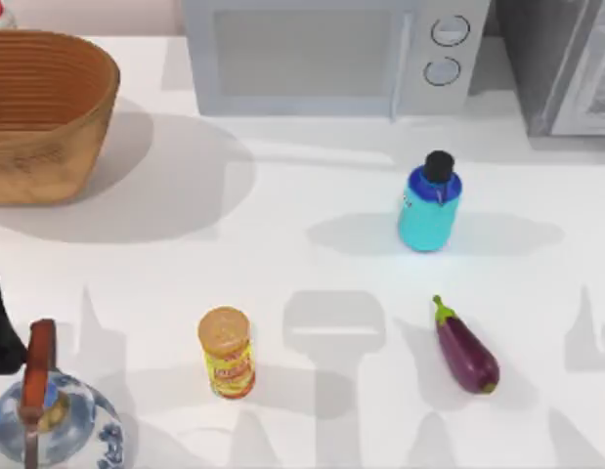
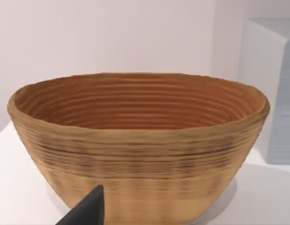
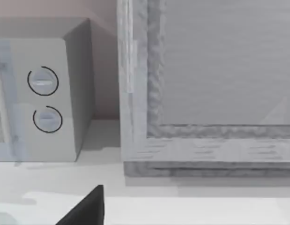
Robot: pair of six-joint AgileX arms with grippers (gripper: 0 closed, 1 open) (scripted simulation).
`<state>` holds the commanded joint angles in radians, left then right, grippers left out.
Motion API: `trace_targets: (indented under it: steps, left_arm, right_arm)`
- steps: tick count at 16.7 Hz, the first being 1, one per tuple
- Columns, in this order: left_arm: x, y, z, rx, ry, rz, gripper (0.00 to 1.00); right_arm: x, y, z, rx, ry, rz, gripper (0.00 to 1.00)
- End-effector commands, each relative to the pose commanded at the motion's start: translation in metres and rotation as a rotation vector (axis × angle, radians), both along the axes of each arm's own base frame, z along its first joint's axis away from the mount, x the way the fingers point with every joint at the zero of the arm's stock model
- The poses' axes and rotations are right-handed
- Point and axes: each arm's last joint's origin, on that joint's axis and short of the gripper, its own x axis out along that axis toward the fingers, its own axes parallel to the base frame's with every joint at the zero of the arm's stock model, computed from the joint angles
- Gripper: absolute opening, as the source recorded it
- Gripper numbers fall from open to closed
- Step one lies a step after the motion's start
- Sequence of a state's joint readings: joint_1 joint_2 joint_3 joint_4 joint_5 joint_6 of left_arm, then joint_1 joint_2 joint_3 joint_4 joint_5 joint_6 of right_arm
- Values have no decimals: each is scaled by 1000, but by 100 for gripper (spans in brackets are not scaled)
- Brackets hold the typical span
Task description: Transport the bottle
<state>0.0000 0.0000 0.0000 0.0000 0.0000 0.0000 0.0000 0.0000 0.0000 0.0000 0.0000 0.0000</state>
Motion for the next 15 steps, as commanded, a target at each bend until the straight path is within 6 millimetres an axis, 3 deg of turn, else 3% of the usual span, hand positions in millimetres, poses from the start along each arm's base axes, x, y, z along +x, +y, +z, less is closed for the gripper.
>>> trace_targets:
  steps: [8, 15]
  left_arm:
    - [0, 0, 0, 0, 0, 0, 100]
    - [0, 0, 0, 0, 0, 0, 100]
  right_arm:
    - [13, 5, 7, -17, 13, 106, 100]
    - [68, 19, 13, -29, 68, 334, 100]
